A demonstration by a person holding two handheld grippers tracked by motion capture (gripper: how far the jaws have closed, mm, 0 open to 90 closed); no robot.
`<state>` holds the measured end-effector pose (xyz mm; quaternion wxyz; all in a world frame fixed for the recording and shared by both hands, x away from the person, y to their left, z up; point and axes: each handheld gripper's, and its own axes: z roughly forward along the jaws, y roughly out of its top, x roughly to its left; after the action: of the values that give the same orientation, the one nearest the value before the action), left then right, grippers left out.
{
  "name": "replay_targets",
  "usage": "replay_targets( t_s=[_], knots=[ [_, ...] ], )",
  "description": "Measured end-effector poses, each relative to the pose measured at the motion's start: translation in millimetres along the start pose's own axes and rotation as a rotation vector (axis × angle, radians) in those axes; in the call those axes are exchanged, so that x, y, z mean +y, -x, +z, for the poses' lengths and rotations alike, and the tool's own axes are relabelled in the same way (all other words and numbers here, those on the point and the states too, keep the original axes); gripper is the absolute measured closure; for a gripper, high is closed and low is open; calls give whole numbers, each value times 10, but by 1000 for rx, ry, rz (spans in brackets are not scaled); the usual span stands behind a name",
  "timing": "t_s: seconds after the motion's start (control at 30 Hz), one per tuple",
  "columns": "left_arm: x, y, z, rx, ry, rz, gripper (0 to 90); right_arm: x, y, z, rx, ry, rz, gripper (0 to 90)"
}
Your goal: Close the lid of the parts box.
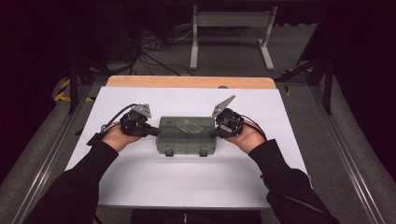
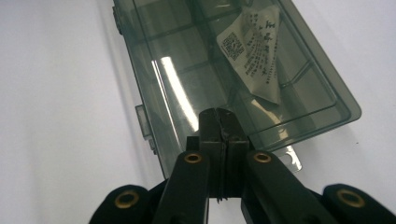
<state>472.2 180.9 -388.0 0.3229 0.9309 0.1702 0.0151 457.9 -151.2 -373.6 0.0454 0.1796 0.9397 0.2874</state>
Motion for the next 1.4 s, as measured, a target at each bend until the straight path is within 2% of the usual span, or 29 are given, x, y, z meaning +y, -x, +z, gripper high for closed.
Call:
replay_targets(
  t_s=[0.33,0.6,1.03,1.13,1.23,1.4],
  knots=[
    [15,18,56,-18,-41,7,881,10,-42,52,22,-51,-13,899],
    [27,25,80,-23,-65,14,880,7,-60,94,30,-70,-16,899],
    [29,42,87,-32,-70,19,874,9,-74,118,36,-69,-18,899],
    [23,56,127,-32,-93,23,874,13,-80,122,29,-74,-24,899],
    [29,63,129,-40,-93,29,872,0,-97,172,30,-94,-26,897],
    [34,75,134,-33,-94,30,872,-17,-83,171,34,-79,-17,897]
  ],
)
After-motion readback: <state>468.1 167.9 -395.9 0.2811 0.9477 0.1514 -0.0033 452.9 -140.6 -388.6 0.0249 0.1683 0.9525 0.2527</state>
